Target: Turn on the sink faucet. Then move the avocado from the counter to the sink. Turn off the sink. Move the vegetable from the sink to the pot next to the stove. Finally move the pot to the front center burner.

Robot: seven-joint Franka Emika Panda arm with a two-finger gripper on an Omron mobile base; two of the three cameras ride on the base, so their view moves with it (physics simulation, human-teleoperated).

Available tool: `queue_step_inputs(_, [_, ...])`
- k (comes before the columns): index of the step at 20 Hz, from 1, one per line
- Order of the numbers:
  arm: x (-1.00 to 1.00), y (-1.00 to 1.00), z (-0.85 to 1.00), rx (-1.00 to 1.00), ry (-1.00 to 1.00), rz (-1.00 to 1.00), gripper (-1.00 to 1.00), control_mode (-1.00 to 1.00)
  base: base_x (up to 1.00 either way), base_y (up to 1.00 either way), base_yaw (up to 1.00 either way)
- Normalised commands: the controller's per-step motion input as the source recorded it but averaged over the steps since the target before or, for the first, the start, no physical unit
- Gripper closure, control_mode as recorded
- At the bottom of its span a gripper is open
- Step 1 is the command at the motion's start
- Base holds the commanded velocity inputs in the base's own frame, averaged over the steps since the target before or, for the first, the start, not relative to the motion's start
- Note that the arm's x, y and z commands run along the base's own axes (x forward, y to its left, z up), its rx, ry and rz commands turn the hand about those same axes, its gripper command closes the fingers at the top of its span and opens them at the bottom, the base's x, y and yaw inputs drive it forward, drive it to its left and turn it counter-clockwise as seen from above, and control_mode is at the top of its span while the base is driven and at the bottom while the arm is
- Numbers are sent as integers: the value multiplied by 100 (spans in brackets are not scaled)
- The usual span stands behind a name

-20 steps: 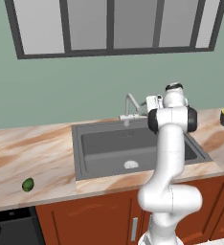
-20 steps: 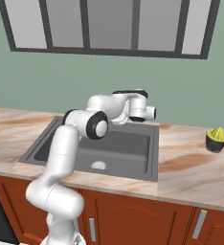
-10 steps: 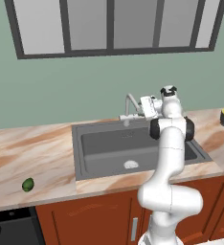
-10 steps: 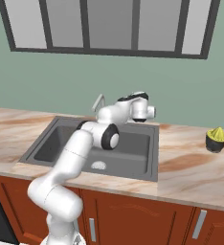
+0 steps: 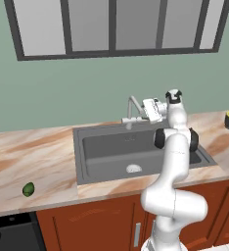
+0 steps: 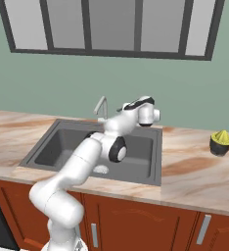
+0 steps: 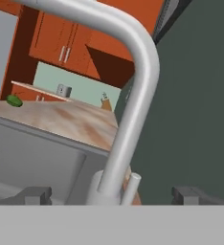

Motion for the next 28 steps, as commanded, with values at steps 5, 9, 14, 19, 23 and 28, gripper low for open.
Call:
queue_step_inputs(5, [42,0,-24,0,0,-4,-100,-100,0,0,0])
queue_step_inputs(9, [58,11,-33,0,0,-9,-100,-100,0,0,0])
queue_step_inputs(14, [44,50,-31,0,0,-13,-100,-100,0,0,0])
queue_step_inputs(19, [42,70,-19,0,3,-18,-100,-100,0,0,0])
queue_step_inputs(23, [44,56,1,-4,12,-24,-100,-100,0,0,0])
queue_step_inputs(28, [1,66,0,-7,14,-24,-100,-100,0,0,0])
